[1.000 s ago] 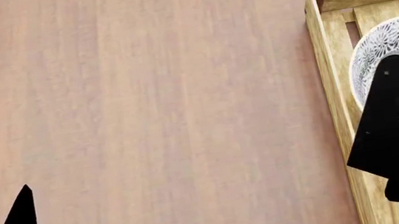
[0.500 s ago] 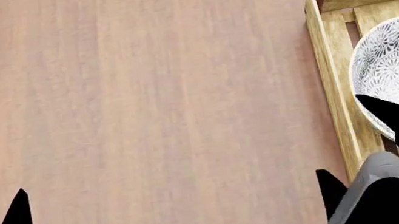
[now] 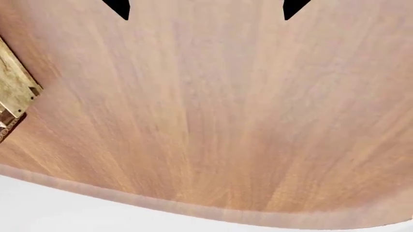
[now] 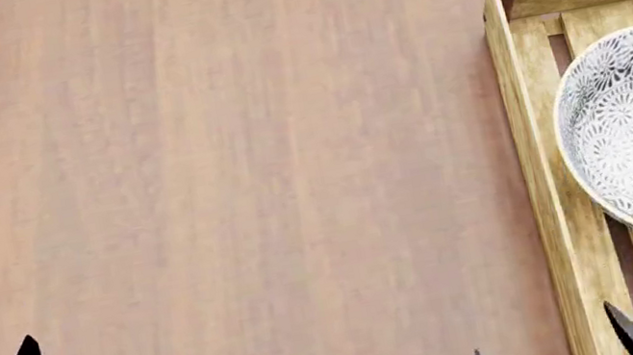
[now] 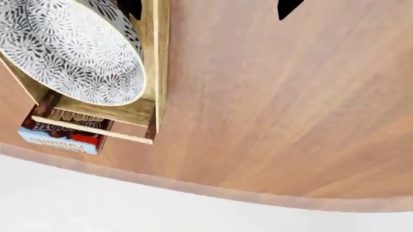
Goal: Pick up the bowl on the left and put it in the tray.
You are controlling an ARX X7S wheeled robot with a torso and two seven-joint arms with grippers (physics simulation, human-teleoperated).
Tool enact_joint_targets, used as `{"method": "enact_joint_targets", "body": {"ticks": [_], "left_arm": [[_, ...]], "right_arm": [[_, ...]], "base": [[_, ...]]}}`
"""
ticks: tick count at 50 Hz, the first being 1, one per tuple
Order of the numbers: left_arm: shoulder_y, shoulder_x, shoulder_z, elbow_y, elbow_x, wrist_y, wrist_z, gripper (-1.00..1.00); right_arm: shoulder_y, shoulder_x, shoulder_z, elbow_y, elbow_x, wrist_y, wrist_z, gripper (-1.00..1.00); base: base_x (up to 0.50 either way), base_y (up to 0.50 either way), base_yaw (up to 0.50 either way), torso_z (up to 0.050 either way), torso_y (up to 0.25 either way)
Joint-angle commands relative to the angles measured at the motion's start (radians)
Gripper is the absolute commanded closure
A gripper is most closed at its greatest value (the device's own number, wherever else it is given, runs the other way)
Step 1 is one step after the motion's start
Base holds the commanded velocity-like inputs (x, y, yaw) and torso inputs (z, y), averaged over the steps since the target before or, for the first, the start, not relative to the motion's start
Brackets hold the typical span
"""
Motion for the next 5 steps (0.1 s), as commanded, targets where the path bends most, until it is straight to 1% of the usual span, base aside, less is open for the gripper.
{"method": "enact_joint_targets", "body": {"ticks": [1,2,5], "left_arm": [[0.087,0.056,0.048,-0.241,0.113,0.219,0.169,-1.00],[0.110,0.050,0.059,-0.261,0.104,0.251,0.225,-1.00],[0.147,0.049,0.090,-0.318,0.136,0.304,0.288,-1.00]], "right_arm": [[-0.090,-0.206,-0.070,0.322,0.122,-0.362,-0.158,-1.00],[-0.092,-0.212,-0.086,0.338,0.120,-0.379,-0.192,-1.00],[-0.078,-0.223,-0.100,0.374,0.213,-0.379,-0.257,-1.00]], "base": [[0.00,0.00,0.00,0.000,0.000],[0.00,0.00,0.00,0.000,0.000],[0.00,0.00,0.00,0.000,0.000]]}}
